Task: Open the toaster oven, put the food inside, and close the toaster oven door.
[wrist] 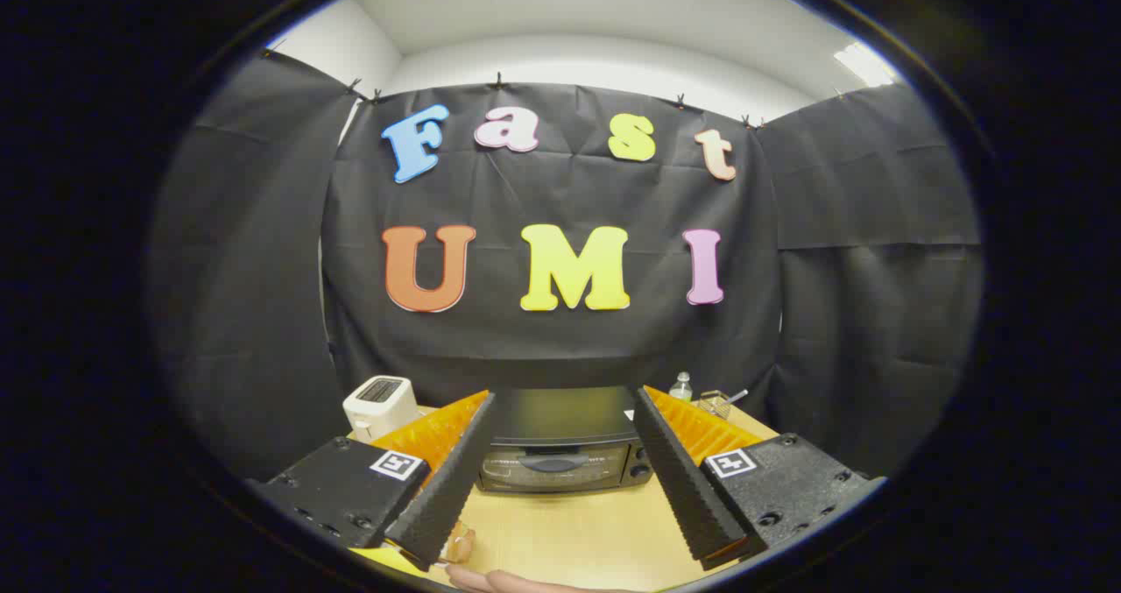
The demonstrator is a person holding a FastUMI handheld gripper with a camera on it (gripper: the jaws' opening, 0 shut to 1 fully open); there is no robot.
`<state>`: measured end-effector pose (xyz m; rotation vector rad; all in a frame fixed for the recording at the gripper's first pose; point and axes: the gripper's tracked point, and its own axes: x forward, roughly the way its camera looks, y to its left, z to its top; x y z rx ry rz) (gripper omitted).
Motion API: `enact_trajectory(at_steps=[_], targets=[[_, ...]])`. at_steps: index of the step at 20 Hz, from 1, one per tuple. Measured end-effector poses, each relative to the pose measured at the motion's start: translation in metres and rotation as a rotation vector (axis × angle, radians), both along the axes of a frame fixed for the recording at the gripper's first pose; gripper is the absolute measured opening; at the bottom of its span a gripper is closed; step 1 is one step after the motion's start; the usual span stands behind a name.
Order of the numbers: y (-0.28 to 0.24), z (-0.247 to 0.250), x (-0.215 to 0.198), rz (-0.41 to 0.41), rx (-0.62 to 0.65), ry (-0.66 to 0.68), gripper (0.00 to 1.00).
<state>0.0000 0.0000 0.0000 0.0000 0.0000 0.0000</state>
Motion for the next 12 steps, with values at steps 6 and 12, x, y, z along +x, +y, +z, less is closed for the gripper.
enact_trajectory(at_steps=[6, 12], targets=[[-0.014, -0.013, 0.006, -0.020, 0.017, 0.023, 1.00], [-0.027, -0.021, 0.021, -0.036, 0.016, 0.025, 1.00]])
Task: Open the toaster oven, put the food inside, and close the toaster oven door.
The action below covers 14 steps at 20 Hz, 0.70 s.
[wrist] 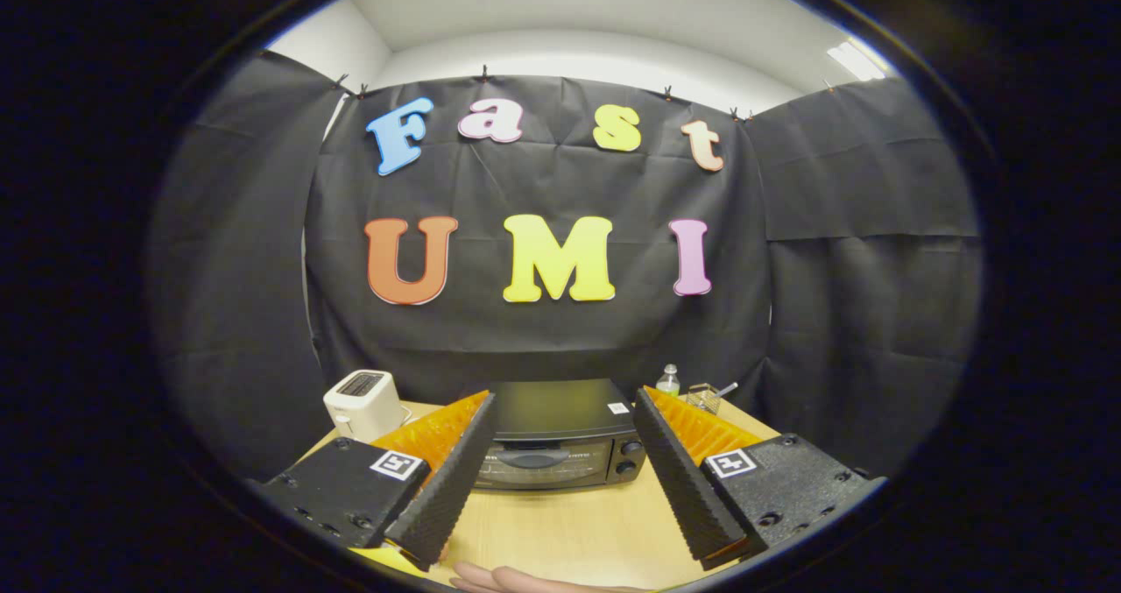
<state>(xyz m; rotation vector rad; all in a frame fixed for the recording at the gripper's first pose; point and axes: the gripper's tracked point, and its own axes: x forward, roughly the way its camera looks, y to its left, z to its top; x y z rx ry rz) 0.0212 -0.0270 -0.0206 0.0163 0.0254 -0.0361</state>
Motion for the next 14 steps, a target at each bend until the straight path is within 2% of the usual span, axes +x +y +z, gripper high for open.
enact_trajectory(at_steps=[2, 4, 11, 14], targets=[[-0.002, -0.009, 0.013, 0.007, 0.018, 0.022, 1.00], [0.006, -0.018, 0.028, 0.048, 0.012, 0.034, 1.00], [-0.003, -0.053, 0.095, 0.045, 0.034, 0.078, 1.00], [0.000, -0.081, 0.122, 0.027, -0.027, 0.137, 1.00]])
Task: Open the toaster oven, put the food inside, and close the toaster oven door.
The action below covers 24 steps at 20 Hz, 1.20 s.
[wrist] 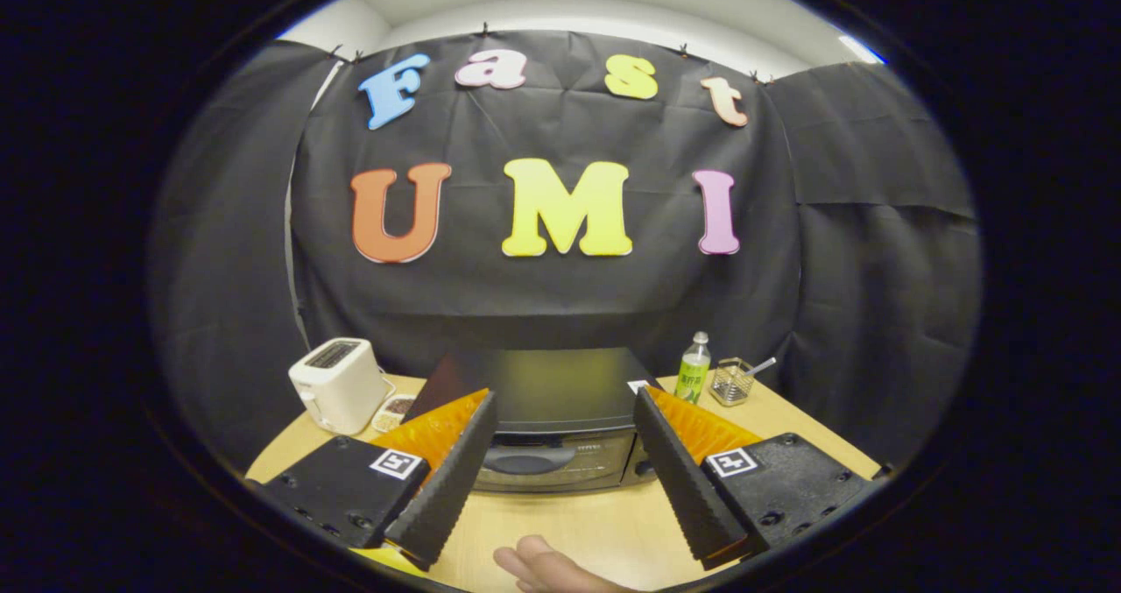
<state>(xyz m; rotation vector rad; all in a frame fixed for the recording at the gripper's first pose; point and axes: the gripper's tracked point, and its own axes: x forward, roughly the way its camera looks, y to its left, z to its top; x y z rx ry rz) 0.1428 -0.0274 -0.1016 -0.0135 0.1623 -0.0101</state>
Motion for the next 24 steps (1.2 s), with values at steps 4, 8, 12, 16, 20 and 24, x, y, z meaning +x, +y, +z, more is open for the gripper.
enact_trajectory(at_steps=[4, 8, 12, 16, 20, 24], targets=[[0.013, -0.043, 0.037, 0.014, 0.076, 0.091, 1.00], [0.031, -0.090, 0.061, 0.014, 0.130, 0.180, 1.00], [0.037, -0.100, 0.078, 0.011, 0.108, 0.177, 1.00], [0.039, -0.105, 0.084, 0.025, 0.083, 0.195, 1.00], [0.039, -0.110, 0.067, 0.013, 0.028, 0.216, 1.00], [0.035, -0.118, 0.049, 0.031, 0.039, 0.241, 1.00]])
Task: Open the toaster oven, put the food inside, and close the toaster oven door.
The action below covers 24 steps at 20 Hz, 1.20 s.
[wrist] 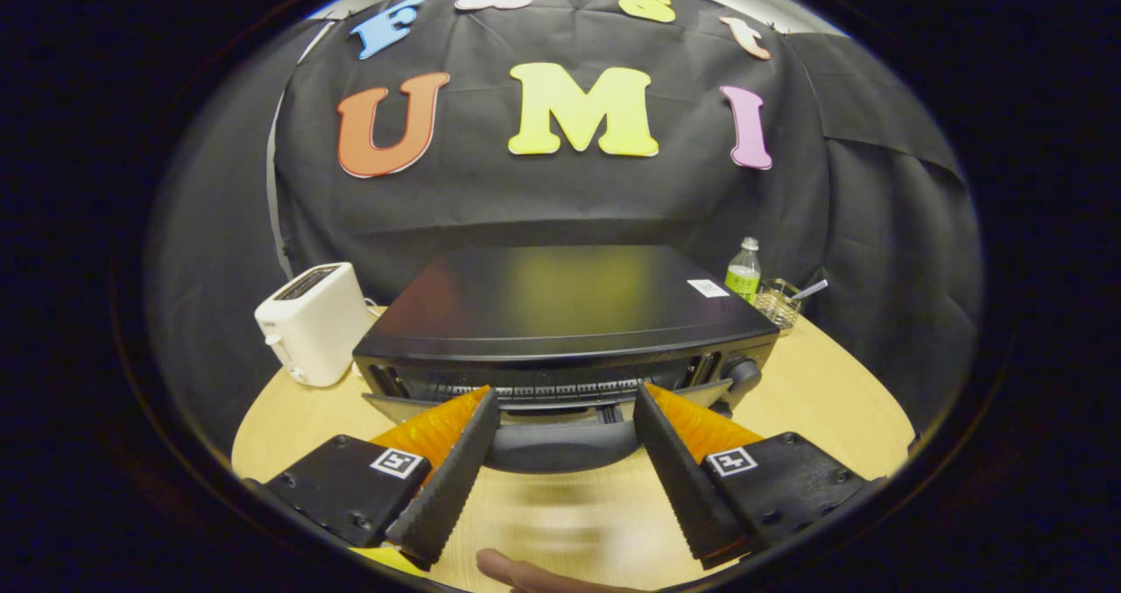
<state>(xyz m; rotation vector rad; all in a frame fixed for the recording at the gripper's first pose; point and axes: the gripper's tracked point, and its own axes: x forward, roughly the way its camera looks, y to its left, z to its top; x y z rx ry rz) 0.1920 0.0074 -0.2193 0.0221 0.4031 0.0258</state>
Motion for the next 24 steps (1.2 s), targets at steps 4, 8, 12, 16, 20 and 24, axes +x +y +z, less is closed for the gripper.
enact_trajectory(at_steps=[4, 8, 12, 16, 20, 24], targets=[[-0.004, -0.014, -0.019, 0.035, 0.014, 0.041, 1.00], [-0.006, -0.027, -0.037, 0.056, 0.024, 0.062, 1.00], [-0.008, -0.040, -0.052, 0.069, 0.022, 0.070, 1.00], [-0.011, -0.058, -0.064, 0.076, 0.009, 0.092, 1.00], [-0.013, -0.077, -0.076, 0.088, 0.002, 0.124, 1.00], [-0.018, -0.096, -0.085, 0.095, -0.011, 0.131, 1.00]])
